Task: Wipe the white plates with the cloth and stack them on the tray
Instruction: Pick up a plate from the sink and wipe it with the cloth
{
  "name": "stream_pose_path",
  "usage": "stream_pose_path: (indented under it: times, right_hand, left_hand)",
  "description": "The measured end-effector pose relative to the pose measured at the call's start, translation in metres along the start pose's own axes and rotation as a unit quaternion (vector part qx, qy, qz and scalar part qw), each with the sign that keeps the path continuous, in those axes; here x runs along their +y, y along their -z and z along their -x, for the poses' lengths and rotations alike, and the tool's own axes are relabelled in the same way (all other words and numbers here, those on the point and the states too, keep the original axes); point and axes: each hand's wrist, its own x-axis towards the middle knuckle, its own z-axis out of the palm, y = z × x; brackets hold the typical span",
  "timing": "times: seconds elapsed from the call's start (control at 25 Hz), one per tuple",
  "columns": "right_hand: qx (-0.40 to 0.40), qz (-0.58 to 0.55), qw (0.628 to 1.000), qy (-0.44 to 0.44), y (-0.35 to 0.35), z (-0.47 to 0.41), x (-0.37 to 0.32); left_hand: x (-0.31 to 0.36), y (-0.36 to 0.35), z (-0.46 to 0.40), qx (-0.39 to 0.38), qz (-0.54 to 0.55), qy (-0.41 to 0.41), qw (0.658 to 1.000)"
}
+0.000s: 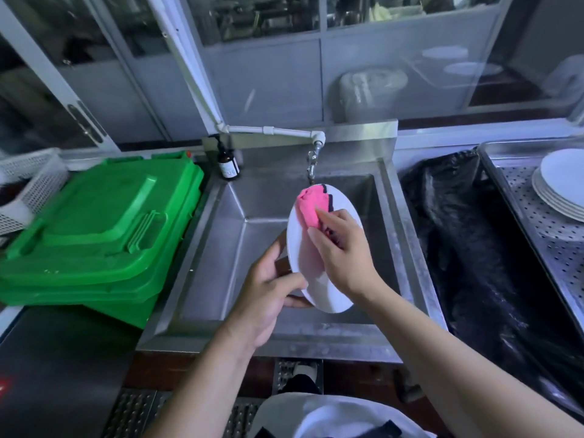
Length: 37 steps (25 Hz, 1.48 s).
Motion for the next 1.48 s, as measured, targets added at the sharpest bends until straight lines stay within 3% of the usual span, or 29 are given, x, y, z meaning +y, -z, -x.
stream_pose_path:
  times: [0.24, 0.44, 0.64, 0.76, 0.84, 1.0, 1.08, 1.16, 1.28, 1.48]
  right_hand:
    - [-0.124, -0.078, 0.987, 0.059, 0.012, 0.024, -0.009]
    - [-0.187, -0.134, 0.973, 0.008, 0.023, 0.042, 0.002]
    - [-0.288, -0.048, 0.956, 0.016, 0.053, 0.045, 0.009]
    - [-0.342, 0.012, 0.940, -0.011, 0.090, 0.044, 0.011]
    - [-0.317, 0.008, 0.948, -0.041, 0.113, 0.040, 0.008]
    - [-0.174, -0.041, 0.982, -0.063, 0.139, 0.022, -0.016]
    - [-0.047, -0.001, 0.999, 0.025, 0.122, 0.004, -0.033]
    - [0.069, 0.110, 0.980, 0.149, 0.087, -0.022, -0.047]
    - [0.030, 0.287, 0.930, 0.227, 0.028, -0.059, -0.055]
    - [-0.041, 0.312, 0.924, 0.218, -0.034, -0.066, -0.059]
  left_hand:
    - [0.017, 0.003, 0.002, -0.034, 0.035, -0.038, 0.998]
    - [0.018, 0.005, 0.000, 0.005, 0.095, -0.021, 0.995]
    - [0.010, 0.009, -0.004, 0.050, 0.114, 0.005, 0.992]
    - [0.009, 0.023, -0.006, 0.033, 0.119, 0.018, 0.992]
    - [0.008, 0.033, -0.008, 0.020, 0.134, 0.031, 0.990]
    - [0.008, 0.034, -0.014, -0.012, 0.171, 0.039, 0.984]
    - [0.012, 0.032, -0.019, -0.023, 0.178, 0.034, 0.983]
    - [0.020, 0.032, -0.026, -0.034, 0.168, 0.027, 0.985]
    - [0.031, 0.037, -0.036, -0.068, 0.150, -0.007, 0.986]
    - [0.043, 0.091, -0.051, -0.057, 0.193, -0.056, 0.978]
